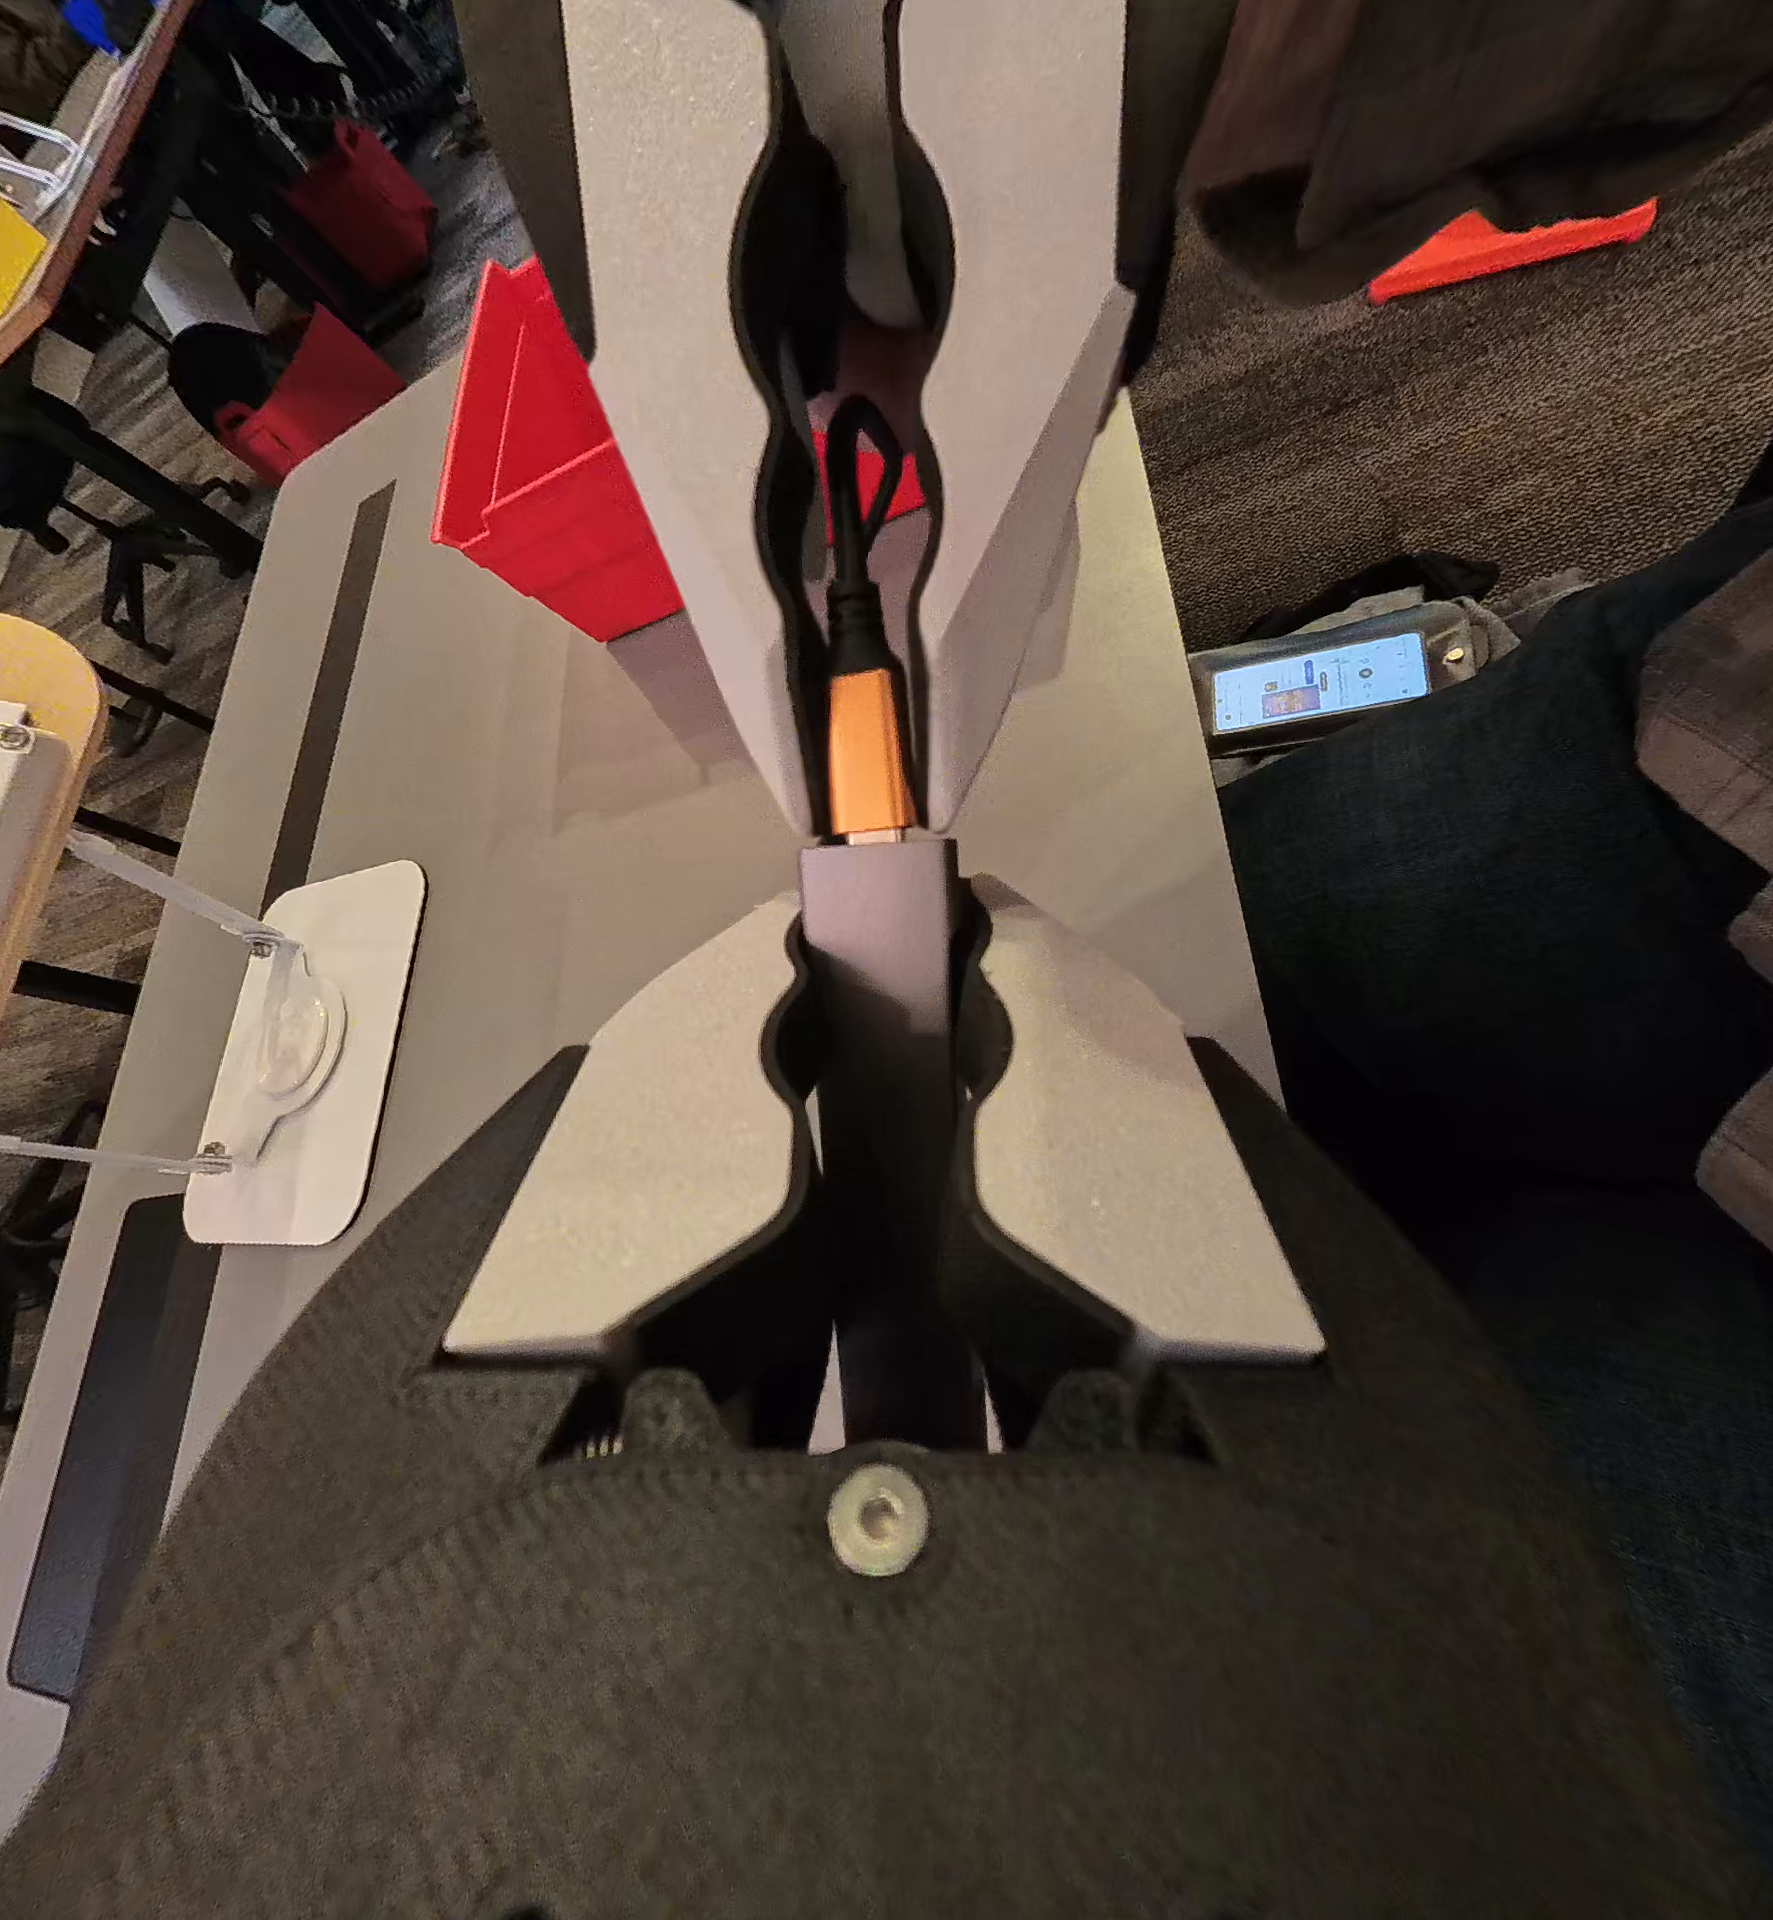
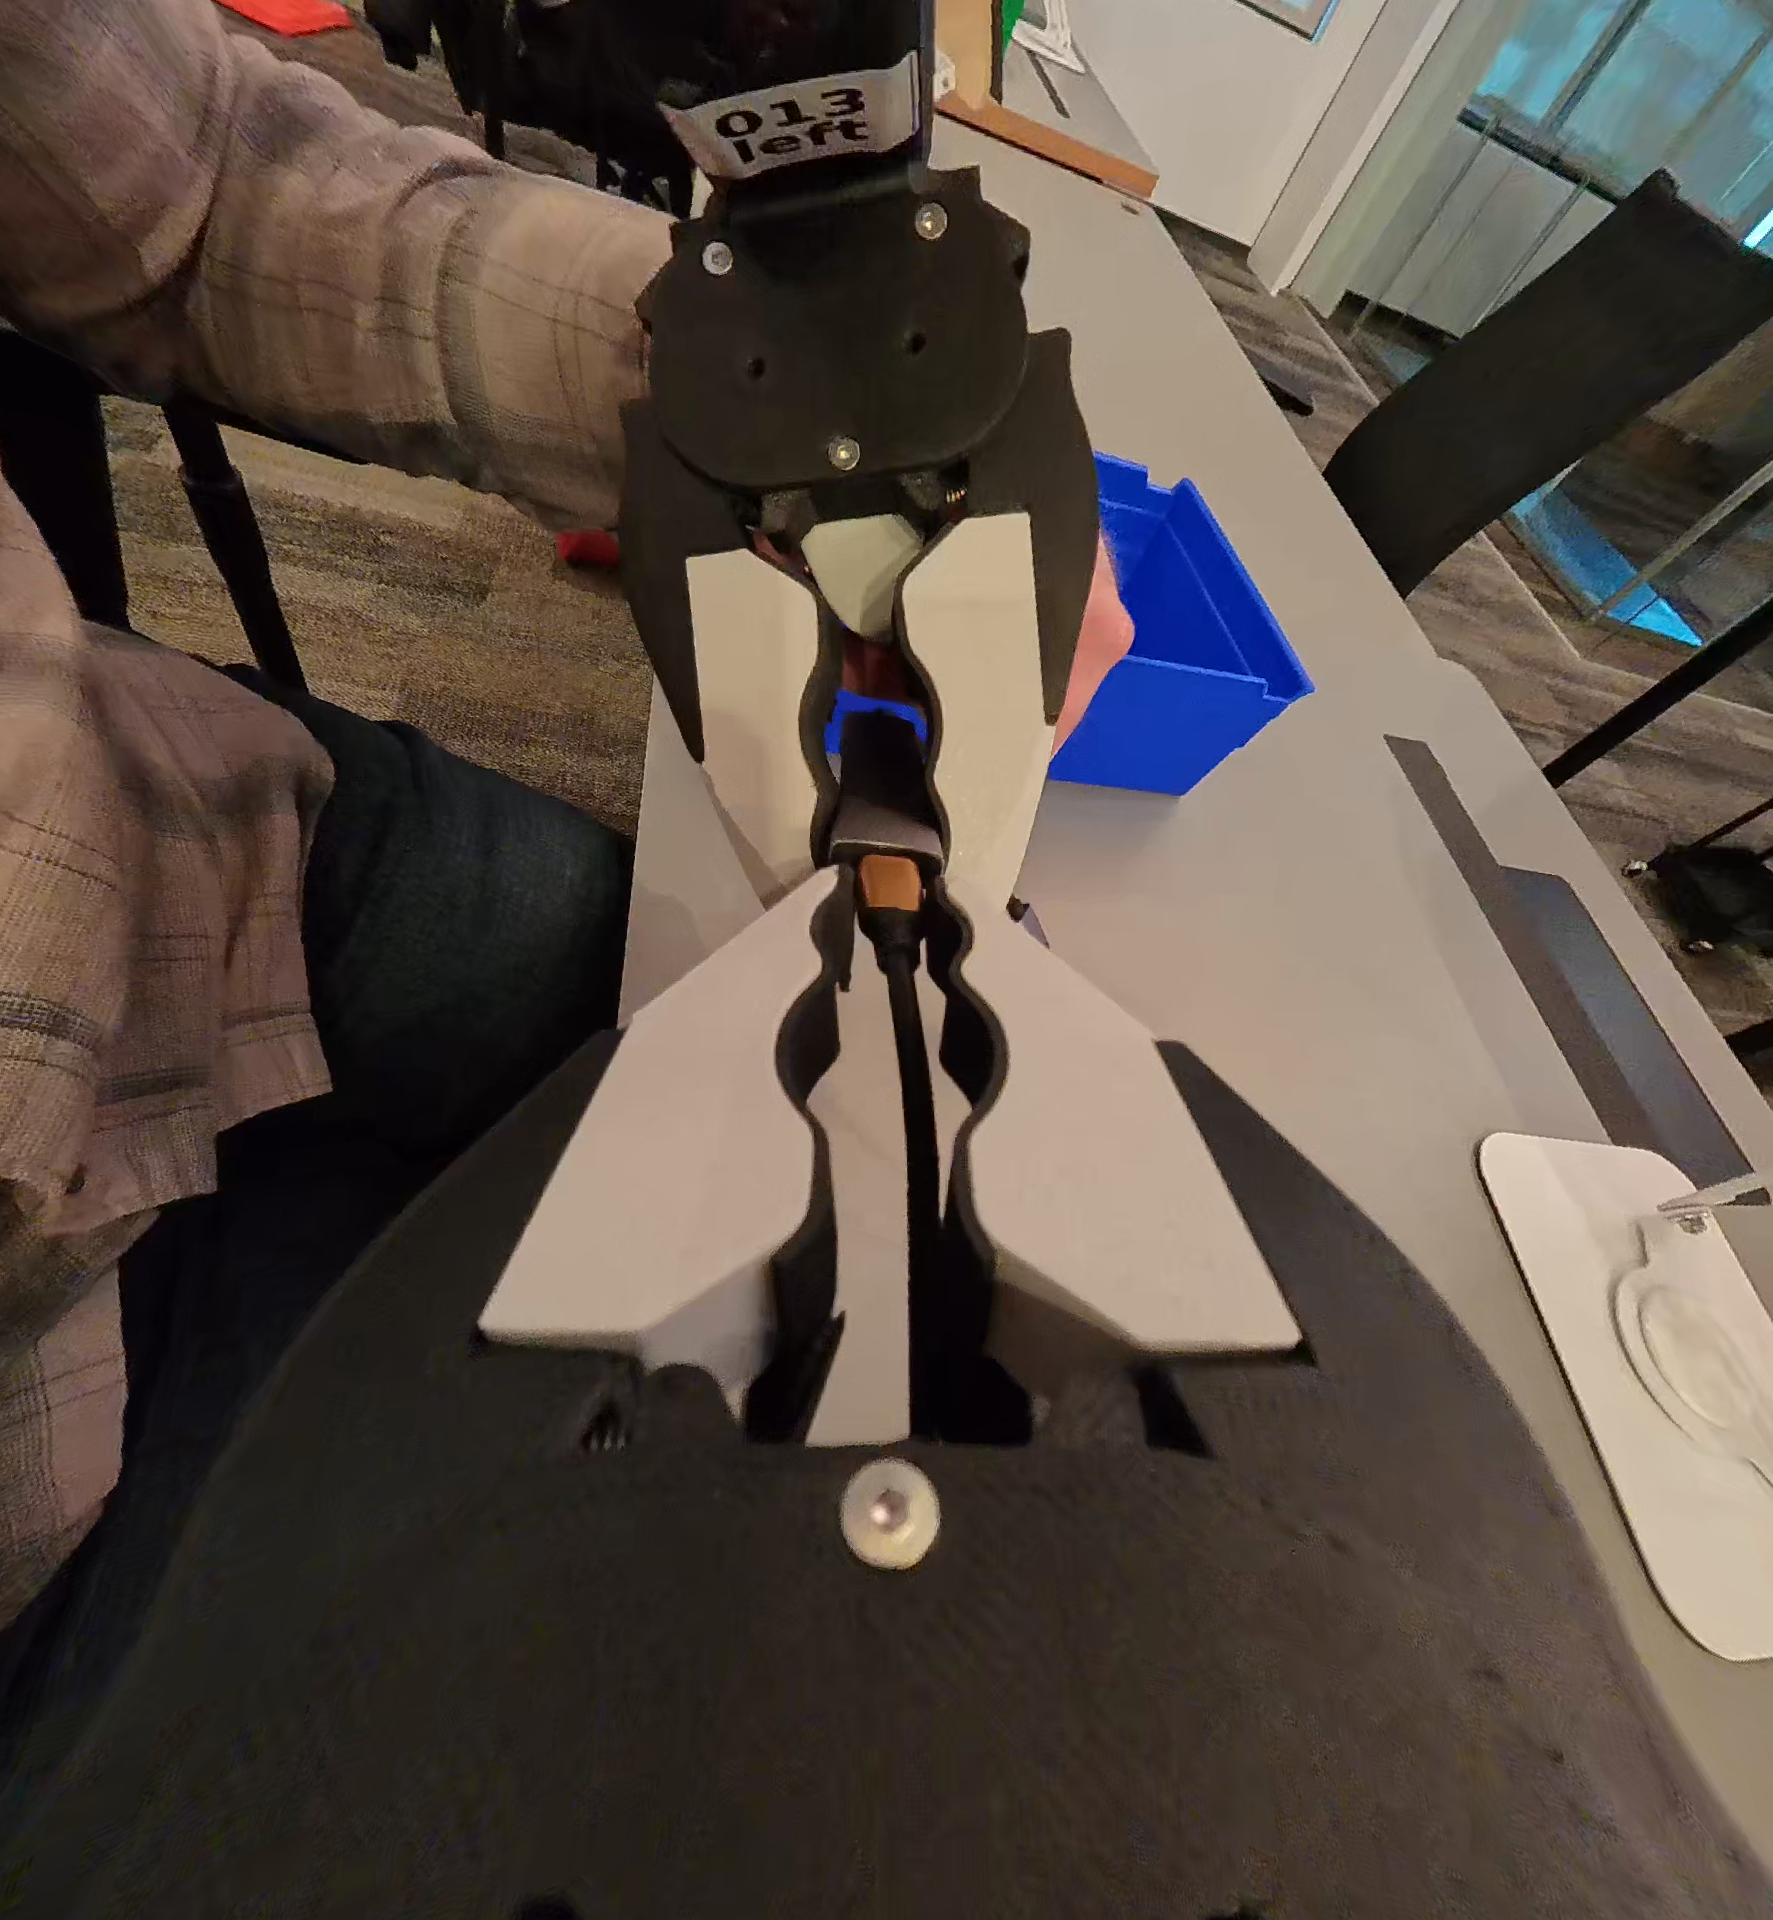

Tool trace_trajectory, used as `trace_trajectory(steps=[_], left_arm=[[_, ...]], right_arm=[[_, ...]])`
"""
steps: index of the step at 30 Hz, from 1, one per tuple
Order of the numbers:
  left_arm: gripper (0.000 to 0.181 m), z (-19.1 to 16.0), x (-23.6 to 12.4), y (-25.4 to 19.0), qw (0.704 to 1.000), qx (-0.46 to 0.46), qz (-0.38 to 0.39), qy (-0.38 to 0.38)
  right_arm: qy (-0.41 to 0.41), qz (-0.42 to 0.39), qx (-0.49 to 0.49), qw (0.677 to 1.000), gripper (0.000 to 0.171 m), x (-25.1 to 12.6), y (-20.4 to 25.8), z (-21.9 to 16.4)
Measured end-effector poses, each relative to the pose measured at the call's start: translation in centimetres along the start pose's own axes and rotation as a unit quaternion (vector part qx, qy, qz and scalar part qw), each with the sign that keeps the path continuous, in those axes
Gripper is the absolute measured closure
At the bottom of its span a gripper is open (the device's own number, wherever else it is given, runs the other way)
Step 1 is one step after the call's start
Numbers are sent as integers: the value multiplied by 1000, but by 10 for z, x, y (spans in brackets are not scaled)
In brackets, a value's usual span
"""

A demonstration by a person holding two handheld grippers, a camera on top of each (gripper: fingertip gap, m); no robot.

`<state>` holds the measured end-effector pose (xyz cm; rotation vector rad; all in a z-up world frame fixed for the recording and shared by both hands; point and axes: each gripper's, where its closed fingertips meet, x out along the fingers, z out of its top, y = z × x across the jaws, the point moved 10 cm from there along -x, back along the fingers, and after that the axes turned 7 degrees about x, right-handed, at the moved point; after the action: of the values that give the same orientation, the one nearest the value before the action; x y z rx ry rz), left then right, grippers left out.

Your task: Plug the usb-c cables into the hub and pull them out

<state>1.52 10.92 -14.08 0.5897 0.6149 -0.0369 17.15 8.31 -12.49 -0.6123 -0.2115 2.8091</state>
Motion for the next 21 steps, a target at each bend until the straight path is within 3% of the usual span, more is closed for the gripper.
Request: trace_trajectory(steps=[10,17,21], left_arm=[[160,0,2,-1,1000,-4,-4,-2],[160,-5,5,1,999,-35,5,-5],[160,-2,5,-2,999,-32,-6,-17]], right_arm=[[19,-9,-15,1000,162,-1,3,2],[52,-79,-50,994,162,1,12,7],[35,-40,-17,998,162,-4,9,5]])
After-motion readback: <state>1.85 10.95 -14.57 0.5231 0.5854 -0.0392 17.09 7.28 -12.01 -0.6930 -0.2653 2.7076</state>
